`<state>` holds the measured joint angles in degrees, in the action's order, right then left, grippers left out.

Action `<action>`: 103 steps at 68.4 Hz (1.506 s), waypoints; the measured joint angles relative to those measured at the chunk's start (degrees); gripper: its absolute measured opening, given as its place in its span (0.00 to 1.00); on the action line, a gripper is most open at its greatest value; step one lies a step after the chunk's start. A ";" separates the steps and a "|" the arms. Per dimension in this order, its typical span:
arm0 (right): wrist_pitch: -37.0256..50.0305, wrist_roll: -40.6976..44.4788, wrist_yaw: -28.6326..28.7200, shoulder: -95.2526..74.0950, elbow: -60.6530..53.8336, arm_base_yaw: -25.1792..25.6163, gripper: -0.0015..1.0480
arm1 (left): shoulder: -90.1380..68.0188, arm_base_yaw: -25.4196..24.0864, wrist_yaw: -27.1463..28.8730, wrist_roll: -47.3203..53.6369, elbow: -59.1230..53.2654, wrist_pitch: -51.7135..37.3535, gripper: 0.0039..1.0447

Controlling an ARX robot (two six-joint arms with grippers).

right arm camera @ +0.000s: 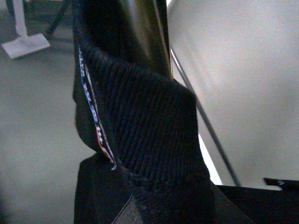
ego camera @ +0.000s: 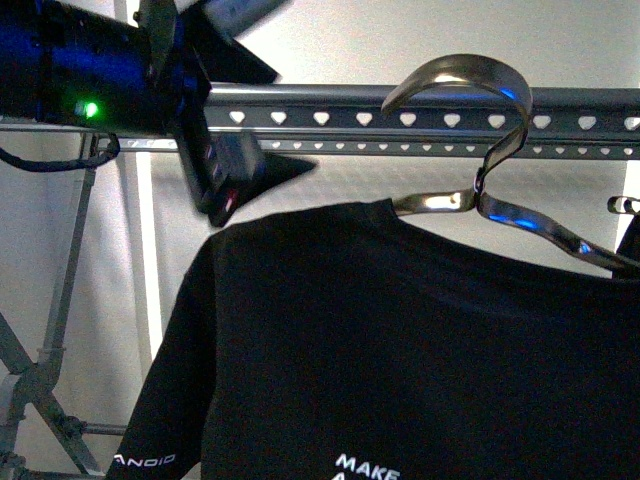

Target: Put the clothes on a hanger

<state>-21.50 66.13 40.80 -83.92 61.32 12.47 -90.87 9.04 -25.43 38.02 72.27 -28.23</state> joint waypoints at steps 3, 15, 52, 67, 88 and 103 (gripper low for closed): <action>-0.22 -1.18 0.87 0.04 -0.85 0.70 0.10 | -0.02 -1.51 5.57 -14.49 1.33 -2.49 0.94; -1.07 -10.84 0.83 4.20 -6.03 2.78 0.10 | 2.29 -6.93 25.97 -53.18 5.68 3.74 0.94; -7.13 -73.70 -3.89 5.38 10.91 0.26 0.09 | 29.27 -8.28 25.77 -38.62 -42.18 -2.86 0.02; -8.20 -78.99 -9.16 -4.48 20.46 -2.34 0.09 | 35.67 -8.90 25.55 -38.34 -51.69 -6.23 0.03; -9.62 -83.17 -14.19 -15.54 31.61 -2.34 0.09 | 45.29 -8.92 25.46 -38.34 -62.03 -6.88 0.03; -9.75 -83.38 -16.94 -18.99 32.92 -1.42 0.09 | 51.60 -8.92 25.46 -38.34 -65.94 -4.42 0.03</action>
<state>-31.24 -17.26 23.86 -102.91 94.24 11.05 -39.27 0.12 0.03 -0.32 6.33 -32.64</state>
